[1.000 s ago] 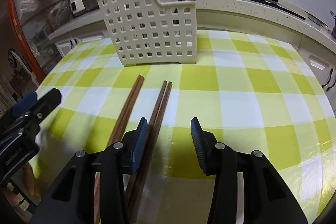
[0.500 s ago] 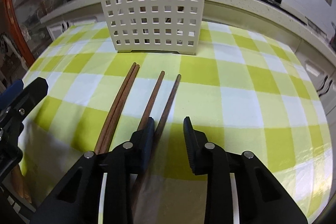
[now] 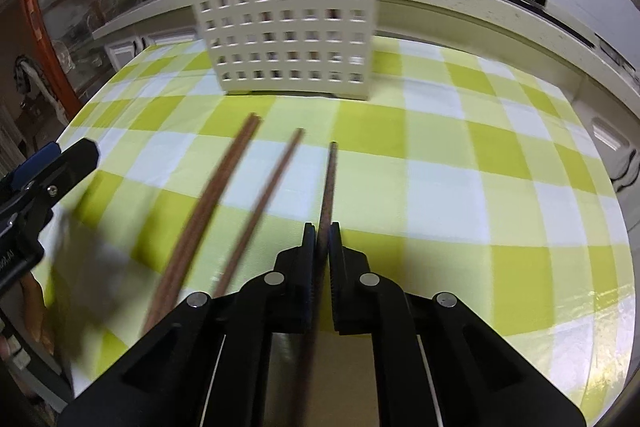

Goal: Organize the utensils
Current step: 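Lower the right gripper onto a brown chopstick and close while the left gripper grasps another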

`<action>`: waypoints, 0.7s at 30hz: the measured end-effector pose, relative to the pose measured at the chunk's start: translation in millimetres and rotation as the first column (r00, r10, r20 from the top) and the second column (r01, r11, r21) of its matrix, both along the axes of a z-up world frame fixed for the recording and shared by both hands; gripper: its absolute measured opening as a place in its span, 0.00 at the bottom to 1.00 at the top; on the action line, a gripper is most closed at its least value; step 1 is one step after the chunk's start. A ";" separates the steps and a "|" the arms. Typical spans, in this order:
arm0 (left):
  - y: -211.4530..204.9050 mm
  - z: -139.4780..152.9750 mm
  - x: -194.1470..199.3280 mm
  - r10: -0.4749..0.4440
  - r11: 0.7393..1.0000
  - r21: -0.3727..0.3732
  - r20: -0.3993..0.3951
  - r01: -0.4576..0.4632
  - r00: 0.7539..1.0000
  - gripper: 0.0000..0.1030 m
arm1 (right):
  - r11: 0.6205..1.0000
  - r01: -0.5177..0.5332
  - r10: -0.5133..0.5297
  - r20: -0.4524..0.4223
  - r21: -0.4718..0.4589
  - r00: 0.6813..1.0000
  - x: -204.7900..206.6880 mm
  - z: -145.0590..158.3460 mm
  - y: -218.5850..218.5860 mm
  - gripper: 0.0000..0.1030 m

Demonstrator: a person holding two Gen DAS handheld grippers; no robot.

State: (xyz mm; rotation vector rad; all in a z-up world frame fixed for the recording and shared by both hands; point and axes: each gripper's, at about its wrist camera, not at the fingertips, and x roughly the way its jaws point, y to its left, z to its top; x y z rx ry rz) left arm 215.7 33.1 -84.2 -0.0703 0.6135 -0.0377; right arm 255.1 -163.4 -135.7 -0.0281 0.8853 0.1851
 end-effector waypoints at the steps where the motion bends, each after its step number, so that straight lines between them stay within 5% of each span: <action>1: -1.4 -0.6 0.9 -0.006 1.000 0.000 -0.006 0.006 1.000 0.89 | 1.000 0.009 -0.009 0.000 0.004 1.000 -0.2 -0.1 -5.2 0.06; 10: -36.2 -11.9 24.2 -0.097 0.992 0.063 -0.117 0.105 0.988 0.73 | 0.999 0.019 -0.020 0.012 0.034 1.000 -2.0 -1.3 -25.2 0.06; 16: -46.3 -22.8 46.6 -0.121 0.992 0.008 -0.205 0.126 0.971 0.65 | 0.999 0.006 -0.007 0.009 0.049 1.000 -2.0 -1.2 -28.5 0.06; 21: -57.6 -32.7 53.2 -0.128 0.989 0.042 -0.247 0.142 0.961 0.58 | 0.998 0.009 -0.009 0.007 0.068 1.000 -1.3 -1.5 -31.8 0.06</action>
